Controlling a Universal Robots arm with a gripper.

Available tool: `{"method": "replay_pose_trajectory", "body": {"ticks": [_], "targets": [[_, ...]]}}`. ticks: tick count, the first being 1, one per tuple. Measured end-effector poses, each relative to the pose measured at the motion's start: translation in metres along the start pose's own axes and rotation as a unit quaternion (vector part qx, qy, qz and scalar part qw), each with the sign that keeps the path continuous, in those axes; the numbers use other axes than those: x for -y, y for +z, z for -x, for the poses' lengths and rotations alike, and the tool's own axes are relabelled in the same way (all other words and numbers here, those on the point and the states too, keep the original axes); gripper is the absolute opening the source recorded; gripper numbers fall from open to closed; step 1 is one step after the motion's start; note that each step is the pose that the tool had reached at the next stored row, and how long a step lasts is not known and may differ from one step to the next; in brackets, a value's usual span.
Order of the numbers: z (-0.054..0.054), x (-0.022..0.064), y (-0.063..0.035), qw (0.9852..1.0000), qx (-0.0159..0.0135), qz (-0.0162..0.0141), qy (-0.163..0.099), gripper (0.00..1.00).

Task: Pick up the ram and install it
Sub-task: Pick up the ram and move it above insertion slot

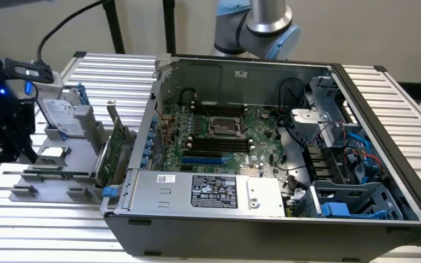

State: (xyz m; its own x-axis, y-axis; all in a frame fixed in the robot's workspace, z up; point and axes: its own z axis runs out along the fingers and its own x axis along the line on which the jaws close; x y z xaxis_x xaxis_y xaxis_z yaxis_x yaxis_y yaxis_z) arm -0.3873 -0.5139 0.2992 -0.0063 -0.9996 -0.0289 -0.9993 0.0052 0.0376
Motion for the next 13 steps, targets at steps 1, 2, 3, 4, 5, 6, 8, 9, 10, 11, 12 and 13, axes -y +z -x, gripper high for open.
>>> {"method": "replay_pose_trajectory", "body": {"ticks": [1, 2, 3, 4, 5, 6, 8, 9, 10, 11, 12, 13], "targets": [[0.000, 0.0007, -0.0045, 1.0000, 0.0000, 0.0000, -0.001, 0.00], [0.001, 0.0014, -0.0090, 1.0000, 0.0000, 0.0001, -0.001, 0.00], [0.001, 0.0022, -0.0135, 1.0000, 0.0001, 0.0001, -0.002, 0.00], [0.002, 0.0032, -0.0182, 1.0000, 0.0001, 0.0001, -0.003, 0.00], [0.002, 0.0043, -0.0227, 1.0000, 0.0002, 0.0001, -0.003, 0.00], [0.003, 0.0057, -0.0275, 1.0000, 0.0003, 0.0001, -0.003, 0.00], [0.004, 0.0091, -0.0364, 1.0000, 0.0004, 0.0001, -0.004, 0.00], [0.004, 0.0112, -0.0404, 1.0000, 0.0004, 0.0002, -0.004, 0.00], [0.005, 0.0135, -0.0437, 1.0000, 0.0005, 0.0000, -0.004, 0.00], [0.006, 0.0156, -0.0467, 1.0000, 0.0005, 0.0001, -0.004, 0.00], [0.006, 0.0179, -0.0497, 1.0000, 0.0005, 0.0001, -0.004, 0.00], [0.007, 0.0203, -0.0523, 1.0000, 0.0005, 0.0001, -0.004, 0.00]]}}
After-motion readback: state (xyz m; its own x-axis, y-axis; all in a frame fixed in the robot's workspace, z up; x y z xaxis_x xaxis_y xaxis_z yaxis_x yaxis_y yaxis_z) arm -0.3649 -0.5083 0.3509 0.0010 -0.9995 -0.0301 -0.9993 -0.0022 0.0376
